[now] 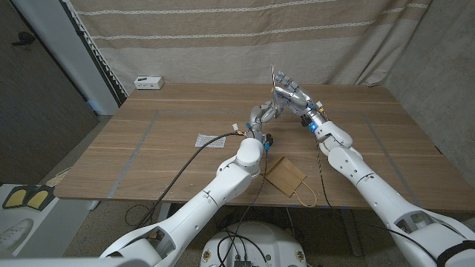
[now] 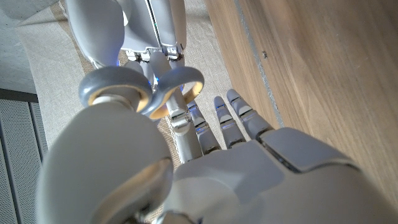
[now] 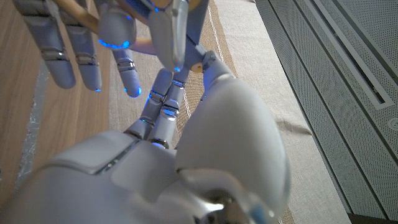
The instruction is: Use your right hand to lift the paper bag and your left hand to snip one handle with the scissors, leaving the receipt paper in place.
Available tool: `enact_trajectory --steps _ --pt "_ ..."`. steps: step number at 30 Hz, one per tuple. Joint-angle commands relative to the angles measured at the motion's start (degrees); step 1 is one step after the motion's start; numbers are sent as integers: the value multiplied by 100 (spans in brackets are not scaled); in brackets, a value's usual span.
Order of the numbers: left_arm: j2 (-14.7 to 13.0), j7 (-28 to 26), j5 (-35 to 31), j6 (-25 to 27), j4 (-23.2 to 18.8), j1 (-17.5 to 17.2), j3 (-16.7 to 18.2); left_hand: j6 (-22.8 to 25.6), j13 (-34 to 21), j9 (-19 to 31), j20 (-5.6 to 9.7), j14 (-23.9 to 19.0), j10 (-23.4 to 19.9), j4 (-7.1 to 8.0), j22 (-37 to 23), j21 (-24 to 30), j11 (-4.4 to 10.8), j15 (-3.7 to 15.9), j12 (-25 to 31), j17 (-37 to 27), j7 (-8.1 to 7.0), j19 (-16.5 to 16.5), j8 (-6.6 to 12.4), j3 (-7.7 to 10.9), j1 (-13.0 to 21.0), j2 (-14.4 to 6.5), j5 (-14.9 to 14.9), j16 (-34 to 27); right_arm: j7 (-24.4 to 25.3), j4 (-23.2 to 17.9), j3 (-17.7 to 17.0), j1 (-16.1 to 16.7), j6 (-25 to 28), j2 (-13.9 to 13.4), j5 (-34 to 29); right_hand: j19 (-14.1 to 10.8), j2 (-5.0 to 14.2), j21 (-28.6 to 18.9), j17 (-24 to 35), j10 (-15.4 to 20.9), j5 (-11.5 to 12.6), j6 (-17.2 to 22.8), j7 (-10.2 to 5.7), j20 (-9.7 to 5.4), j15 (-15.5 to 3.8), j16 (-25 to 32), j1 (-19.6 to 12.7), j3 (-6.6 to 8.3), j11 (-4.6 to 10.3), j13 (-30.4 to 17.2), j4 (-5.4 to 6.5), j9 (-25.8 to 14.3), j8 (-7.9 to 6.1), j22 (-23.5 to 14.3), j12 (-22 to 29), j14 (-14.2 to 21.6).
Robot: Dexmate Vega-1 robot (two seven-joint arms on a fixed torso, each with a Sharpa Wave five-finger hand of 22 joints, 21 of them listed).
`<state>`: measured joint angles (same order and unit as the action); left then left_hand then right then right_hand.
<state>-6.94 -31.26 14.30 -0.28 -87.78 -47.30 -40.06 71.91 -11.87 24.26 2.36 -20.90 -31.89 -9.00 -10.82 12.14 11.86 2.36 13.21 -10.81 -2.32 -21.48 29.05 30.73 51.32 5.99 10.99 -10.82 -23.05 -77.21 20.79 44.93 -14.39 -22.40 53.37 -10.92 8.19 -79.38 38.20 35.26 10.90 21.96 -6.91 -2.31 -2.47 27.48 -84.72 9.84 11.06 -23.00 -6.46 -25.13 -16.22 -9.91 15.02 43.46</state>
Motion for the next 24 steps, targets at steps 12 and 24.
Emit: enact_trajectory --steps 12,24 --pt "20 -43 -10 35 3 -2 2 62 -25 -59 915 -11 -41 15 -11 23 13 1035 -40 -9 -27 -24 65 111 136 -51 -44 -7 -180 184 -43 -19 -35 -43 29 528 -347 1237 279 -777 698 -265 -14 -265 -1037 -1073 2249 -888 -122 -182 797 18 333 18 -154 -1519" --pt "7 -187 -46 1 -78 -78 61 29 -27 -79 917 -12 -37 18 -11 22 14 1032 -50 -9 2 -13 92 162 136 -31 -47 -7 -58 263 -110 -25 -109 -45 -16 845 -528 1605 56 -1074 962 -365 -33 -45 -867 -1517 2827 -1208 -210 -162 917 52 374 2 -150 -2357"
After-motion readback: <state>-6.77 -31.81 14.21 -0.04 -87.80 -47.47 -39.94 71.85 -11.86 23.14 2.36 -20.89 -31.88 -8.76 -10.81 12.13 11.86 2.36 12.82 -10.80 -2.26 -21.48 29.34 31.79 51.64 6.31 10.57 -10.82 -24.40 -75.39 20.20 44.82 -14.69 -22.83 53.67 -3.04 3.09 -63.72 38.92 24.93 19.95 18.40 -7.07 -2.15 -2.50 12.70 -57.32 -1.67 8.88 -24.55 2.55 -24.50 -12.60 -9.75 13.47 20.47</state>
